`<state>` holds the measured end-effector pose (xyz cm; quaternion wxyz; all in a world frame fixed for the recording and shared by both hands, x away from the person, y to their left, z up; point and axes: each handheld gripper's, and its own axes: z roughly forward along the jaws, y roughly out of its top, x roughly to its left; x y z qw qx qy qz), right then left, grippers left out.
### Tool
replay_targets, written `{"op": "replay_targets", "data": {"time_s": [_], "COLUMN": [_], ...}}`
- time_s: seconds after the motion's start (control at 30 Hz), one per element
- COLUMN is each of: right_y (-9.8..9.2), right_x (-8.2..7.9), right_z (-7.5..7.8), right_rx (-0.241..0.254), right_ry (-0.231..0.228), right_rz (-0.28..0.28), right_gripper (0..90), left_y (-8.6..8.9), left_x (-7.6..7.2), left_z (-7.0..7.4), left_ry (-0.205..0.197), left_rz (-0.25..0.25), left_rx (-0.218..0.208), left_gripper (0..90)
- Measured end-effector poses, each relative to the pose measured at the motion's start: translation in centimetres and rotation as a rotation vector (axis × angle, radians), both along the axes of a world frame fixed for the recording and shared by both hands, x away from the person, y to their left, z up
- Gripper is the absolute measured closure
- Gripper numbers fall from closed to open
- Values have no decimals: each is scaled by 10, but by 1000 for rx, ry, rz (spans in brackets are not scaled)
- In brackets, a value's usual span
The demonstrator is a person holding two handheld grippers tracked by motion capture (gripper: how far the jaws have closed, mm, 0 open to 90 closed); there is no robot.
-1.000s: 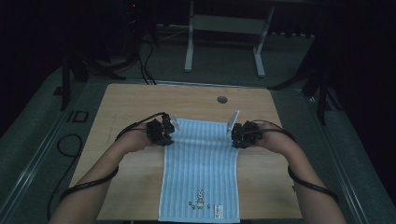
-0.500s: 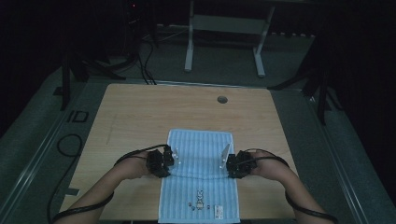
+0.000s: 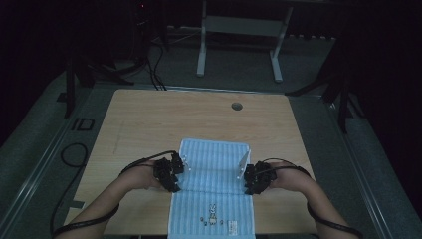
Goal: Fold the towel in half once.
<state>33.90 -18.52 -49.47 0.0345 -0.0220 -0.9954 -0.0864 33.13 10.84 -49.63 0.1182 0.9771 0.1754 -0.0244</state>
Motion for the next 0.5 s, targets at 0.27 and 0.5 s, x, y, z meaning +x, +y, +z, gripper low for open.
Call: {"op": "replay_targets", "data": {"time_s": [0.27, 0.5], "right_y": [-5, -3], "right_x": [43, 90], "right_z": [26, 13], "right_rx": [-20, -65], "right_ry": [-103, -103], "right_rz": [-43, -101], "right_gripper": [639, 661], "left_y": [7, 2], "left_x": [37, 79], "left_z": [24, 16], "left_ry": [-86, -158], "left_rz": [5, 73], "left_rx": [-63, -37], "left_gripper": [508, 476]}}
